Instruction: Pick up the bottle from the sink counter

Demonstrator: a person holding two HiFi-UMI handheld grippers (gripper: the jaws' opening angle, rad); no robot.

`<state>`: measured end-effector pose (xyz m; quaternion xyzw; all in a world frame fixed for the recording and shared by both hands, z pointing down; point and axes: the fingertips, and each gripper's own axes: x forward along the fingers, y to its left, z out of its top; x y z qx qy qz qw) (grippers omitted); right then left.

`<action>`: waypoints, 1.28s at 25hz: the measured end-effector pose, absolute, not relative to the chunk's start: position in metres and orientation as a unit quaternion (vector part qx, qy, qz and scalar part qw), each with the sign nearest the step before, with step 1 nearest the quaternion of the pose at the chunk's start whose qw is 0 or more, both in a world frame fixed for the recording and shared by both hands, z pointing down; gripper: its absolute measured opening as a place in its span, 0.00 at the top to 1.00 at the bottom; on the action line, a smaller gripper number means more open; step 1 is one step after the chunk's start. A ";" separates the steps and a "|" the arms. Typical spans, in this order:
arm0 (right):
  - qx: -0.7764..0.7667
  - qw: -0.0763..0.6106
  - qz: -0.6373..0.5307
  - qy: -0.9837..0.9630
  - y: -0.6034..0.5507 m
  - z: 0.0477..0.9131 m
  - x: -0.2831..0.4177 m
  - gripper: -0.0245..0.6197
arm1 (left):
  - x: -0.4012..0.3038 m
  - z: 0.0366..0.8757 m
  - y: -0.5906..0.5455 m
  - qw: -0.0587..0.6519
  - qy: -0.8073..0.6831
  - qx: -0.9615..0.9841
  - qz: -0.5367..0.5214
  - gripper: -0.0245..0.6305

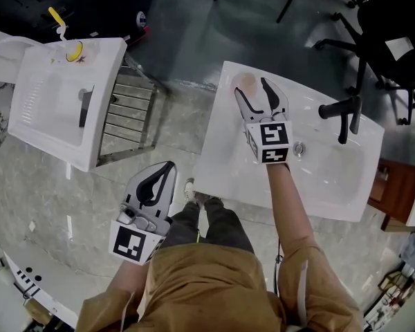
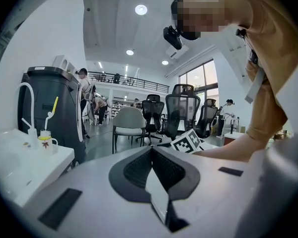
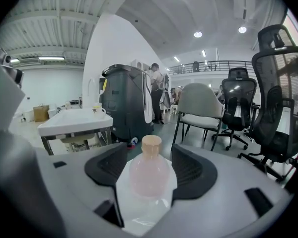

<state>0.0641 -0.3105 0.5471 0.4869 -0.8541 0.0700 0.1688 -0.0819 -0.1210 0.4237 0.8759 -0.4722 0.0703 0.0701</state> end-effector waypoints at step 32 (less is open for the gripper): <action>0.496 0.162 0.052 -0.852 -0.339 0.560 0.053 0.68 | -0.081 0.446 -0.109 0.095 -0.485 0.865 0.081 0.96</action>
